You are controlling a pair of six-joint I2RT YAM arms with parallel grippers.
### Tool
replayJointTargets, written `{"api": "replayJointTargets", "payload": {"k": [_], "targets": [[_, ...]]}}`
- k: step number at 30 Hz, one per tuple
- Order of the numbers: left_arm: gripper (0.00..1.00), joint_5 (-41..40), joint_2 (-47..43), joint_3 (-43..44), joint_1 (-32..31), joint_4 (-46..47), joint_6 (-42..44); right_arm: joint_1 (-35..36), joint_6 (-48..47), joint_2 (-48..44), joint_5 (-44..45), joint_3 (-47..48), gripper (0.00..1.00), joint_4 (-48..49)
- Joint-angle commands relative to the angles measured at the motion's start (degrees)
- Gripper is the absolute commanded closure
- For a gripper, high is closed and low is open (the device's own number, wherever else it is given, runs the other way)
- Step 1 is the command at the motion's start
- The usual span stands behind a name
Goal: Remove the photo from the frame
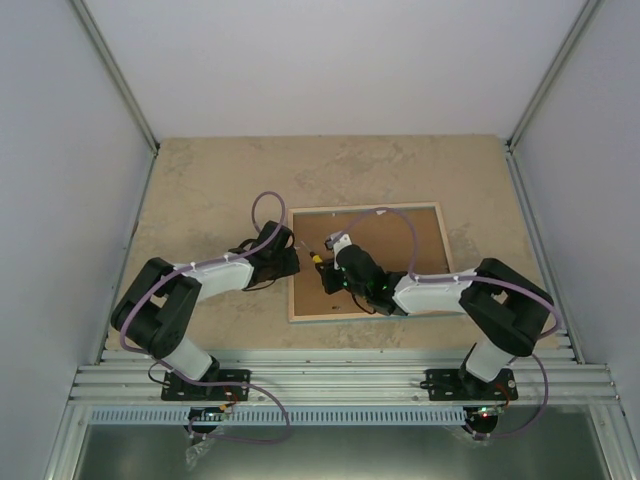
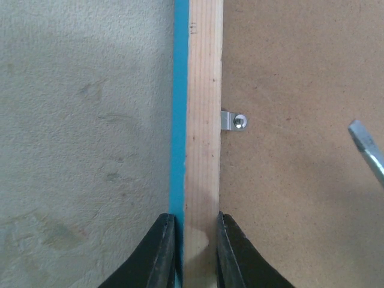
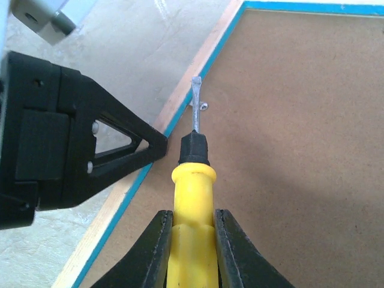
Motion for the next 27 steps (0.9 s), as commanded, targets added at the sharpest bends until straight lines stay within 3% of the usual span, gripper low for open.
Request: {"api": "replayJointTargets", "payload": {"k": [1, 16, 27], "targets": [[1.00, -1.4, 1.4, -0.1, 0.5, -4.0, -2.2, 0.2, 0.4, 1.4, 0.7, 0.1, 1.00, 0.3], [1.00, 0.7, 1.0, -0.8, 0.5, -2.4, -2.8, 1.2, 0.7, 9.0, -2.1, 4.3, 1.00, 2.3], [1.00, 2.6, 1.0, -1.5, 0.5, -1.5, -3.1, 1.9, 3.0, 11.0, 1.4, 5.7, 1.00, 0.9]]}}
